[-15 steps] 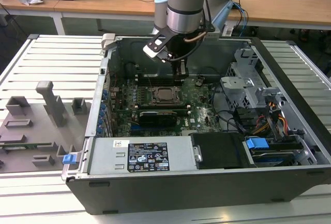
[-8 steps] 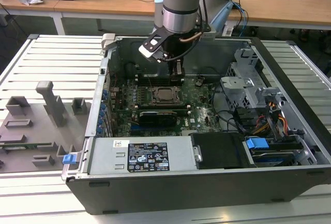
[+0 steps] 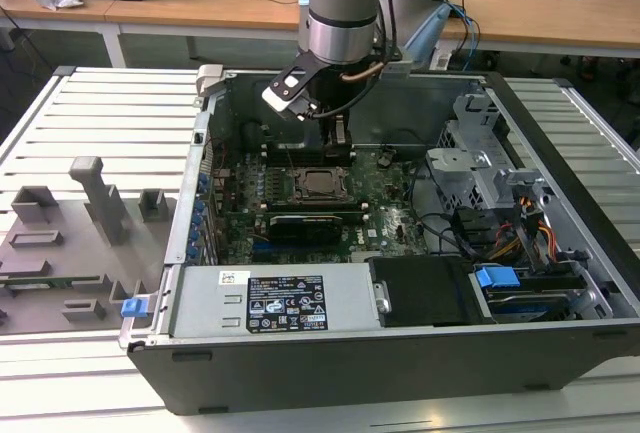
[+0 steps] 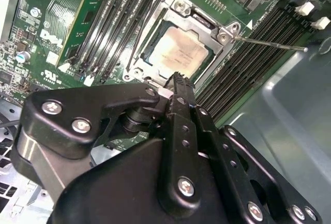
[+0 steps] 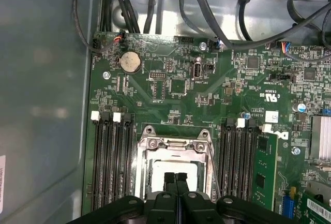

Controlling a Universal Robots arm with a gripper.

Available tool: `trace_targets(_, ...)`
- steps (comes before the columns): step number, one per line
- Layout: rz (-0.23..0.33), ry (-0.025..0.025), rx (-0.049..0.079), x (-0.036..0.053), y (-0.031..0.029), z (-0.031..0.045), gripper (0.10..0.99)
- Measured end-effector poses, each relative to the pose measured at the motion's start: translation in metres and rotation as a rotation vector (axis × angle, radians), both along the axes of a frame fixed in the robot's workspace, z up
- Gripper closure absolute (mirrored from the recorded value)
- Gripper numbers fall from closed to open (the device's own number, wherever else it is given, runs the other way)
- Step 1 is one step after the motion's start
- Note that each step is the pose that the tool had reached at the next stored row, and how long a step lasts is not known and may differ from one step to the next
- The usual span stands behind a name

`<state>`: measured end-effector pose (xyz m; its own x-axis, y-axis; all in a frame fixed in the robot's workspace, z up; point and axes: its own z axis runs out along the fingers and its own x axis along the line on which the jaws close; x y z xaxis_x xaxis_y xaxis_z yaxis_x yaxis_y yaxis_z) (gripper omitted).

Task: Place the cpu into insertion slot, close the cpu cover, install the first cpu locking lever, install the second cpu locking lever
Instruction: 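Close the cpu cover, then install the first cpu locking lever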

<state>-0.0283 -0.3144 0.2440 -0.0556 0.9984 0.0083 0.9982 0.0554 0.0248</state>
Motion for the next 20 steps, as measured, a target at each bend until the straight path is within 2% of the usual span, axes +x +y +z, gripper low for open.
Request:
trace_targets(4,0.000,0.0001,0.000,-0.0033,0.0000,0.0002,0.980)
trace_targets(10,0.000,0.0001,0.000,-0.0033,0.0001,0.0038,0.980)
trace_targets(12,0.000,0.0000,0.000,-0.0033,0.0001,0.0086,0.980)
trace_targets(14,0.000,0.0001,0.000,-0.0033,0.0002,0.0188,0.980)
trace_targets(15,0.000,0.0001,-0.001,-0.0033,0.0003,0.0211,0.980)
trace_targets(18,0.007,0.0000,-0.002,-0.0035,0.0007,0.0220,0.980)
trace_targets(20,0.057,0.0000,-0.003,-0.0035,0.0011,0.0219,0.980)
